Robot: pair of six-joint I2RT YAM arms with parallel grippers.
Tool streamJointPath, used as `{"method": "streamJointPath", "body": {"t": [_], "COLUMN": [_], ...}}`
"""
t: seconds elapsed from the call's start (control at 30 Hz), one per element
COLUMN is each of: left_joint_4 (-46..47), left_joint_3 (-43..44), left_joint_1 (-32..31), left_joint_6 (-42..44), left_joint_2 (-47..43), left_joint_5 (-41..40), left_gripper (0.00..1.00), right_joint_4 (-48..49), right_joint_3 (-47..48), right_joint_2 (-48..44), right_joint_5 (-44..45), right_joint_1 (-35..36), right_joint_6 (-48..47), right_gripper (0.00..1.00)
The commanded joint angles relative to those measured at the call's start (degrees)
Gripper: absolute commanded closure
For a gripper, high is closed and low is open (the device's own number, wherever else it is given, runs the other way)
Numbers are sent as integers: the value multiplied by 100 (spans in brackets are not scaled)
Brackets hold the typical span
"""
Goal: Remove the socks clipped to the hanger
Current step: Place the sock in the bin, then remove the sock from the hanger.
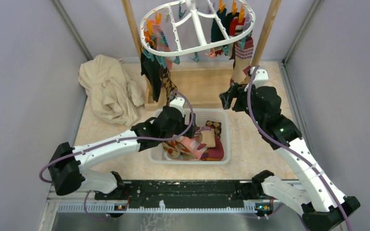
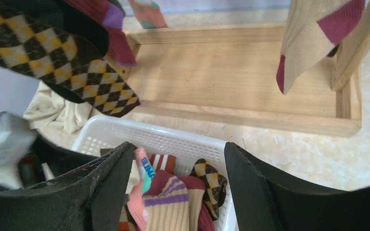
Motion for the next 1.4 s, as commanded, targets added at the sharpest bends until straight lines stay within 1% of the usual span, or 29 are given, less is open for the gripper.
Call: {"method": "streamJointPath", "body": {"t": [0.0,0.13,0.23,0.4,0.47,0.57,0.63,0.7,0.83,0.97,1.07,1.2,1.37], "left_joint_4": [-219,-293,-324,-492,-642,-568,-248,-116,-83,-105,-158,-192,-239], "left_joint_3": [319,312,159,-153,-240,-459,-610,-671,-616,-540,-539,-581,-582], "left_joint_1": [8,8,8,8,10,30,70,158,430,447,447,447,447], "left_joint_6": [51,96,102,93,57,238,498,593,573,552,520,510,510], "left_joint_2": [-321,-579,-874,-1423,-1575,-1747,-1817,-1815,-1736,-1727,-1828,-1959,-1976], "left_joint_5": [166,272,123,-392,-823,-1153,-1099,-1040,-731,-610,-603,-610,-601], "left_gripper": [1,1,1,1,1,1,1,1,1,1,1,1,1], "right_joint_4": [595,904,1074,1206,1248,1267,1247,1252,1542,1855,2022,2130,2239], "right_joint_3": [-294,-585,-685,-756,-774,-807,-843,-845,-863,-804,-790,-854,-1012], "right_joint_2": [28,83,173,325,351,347,322,308,403,699,896,1065,1154], "right_joint_5": [-505,-1038,-1134,-1135,-1194,-1275,-1258,-1213,-1259,-1412,-1443,-1435,-1426], "right_joint_1": [-520,-1059,-1167,-1262,-1273,-1273,-1273,-1273,-1344,-1485,-1585,-1784,-2002], "right_joint_6": [364,571,531,562,596,649,641,623,701,781,811,820,818], "right_gripper": [30,30,30,30,30,31,32,33,37,43,46,46,39]}}
